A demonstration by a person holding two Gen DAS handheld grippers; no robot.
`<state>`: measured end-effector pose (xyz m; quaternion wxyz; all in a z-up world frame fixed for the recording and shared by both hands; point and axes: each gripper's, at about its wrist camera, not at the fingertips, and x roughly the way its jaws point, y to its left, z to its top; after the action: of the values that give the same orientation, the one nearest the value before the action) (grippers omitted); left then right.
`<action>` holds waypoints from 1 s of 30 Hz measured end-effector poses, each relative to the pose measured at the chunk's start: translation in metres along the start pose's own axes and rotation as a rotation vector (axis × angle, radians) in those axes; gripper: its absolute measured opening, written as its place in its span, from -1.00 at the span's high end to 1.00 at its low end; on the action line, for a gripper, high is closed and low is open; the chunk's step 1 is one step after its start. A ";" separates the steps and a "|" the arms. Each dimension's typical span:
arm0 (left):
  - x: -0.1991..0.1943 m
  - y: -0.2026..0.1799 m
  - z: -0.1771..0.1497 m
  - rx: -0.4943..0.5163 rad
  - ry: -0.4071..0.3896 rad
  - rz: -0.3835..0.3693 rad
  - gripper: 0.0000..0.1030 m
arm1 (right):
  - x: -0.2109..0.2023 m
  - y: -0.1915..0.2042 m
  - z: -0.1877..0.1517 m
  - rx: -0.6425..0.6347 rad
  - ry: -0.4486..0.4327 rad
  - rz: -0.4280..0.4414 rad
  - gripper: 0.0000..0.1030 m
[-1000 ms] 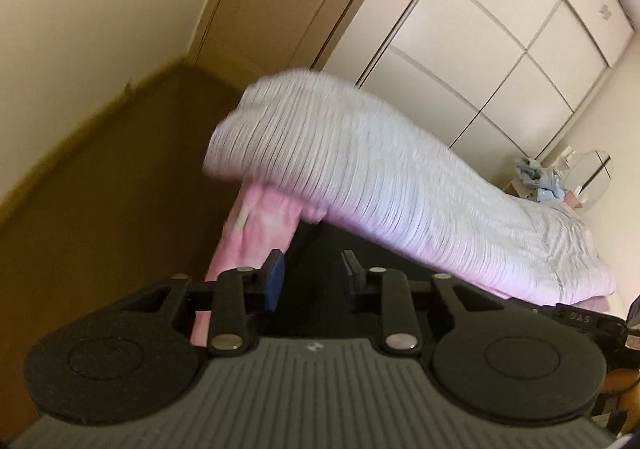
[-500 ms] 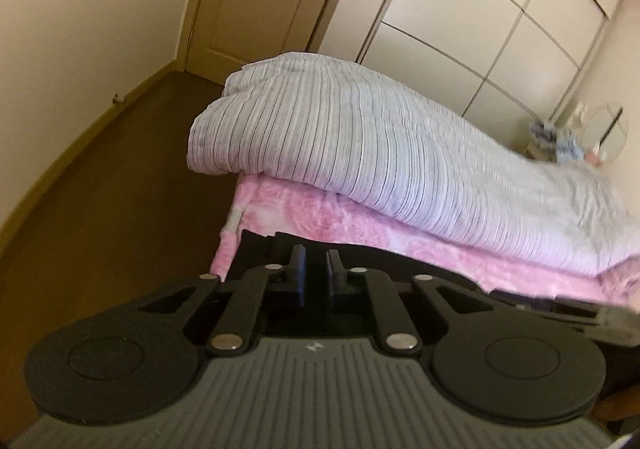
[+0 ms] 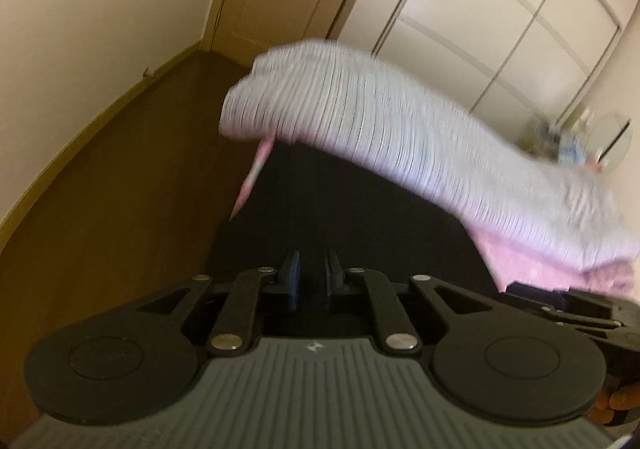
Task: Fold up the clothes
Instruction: 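Lower the sweatpants onto the folded clothes stack and open both grippers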
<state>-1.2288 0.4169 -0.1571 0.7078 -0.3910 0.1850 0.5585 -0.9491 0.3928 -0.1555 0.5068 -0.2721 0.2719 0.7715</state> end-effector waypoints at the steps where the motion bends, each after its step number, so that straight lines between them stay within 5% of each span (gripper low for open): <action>1: 0.003 -0.001 -0.008 0.000 0.023 0.020 0.83 | 0.006 0.003 -0.008 -0.001 0.045 -0.016 0.32; 12: -0.041 -0.053 -0.027 0.067 0.076 0.220 0.45 | -0.025 0.015 -0.026 0.060 0.162 -0.061 0.31; 20: -0.080 -0.082 -0.066 0.079 0.133 0.272 0.33 | -0.068 0.034 -0.047 0.102 0.218 -0.059 0.28; 27: -0.107 -0.109 -0.085 0.116 0.116 0.329 -0.12 | -0.098 0.046 -0.058 0.109 0.256 -0.082 0.15; 30: -0.115 -0.115 -0.093 0.125 0.095 0.355 -0.16 | -0.106 0.052 -0.062 0.096 0.260 -0.070 0.10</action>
<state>-1.1405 0.2640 -0.0955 0.6115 -0.3335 0.3187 0.6429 -0.9528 0.2646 -0.1179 0.5064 -0.3544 0.3622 0.6977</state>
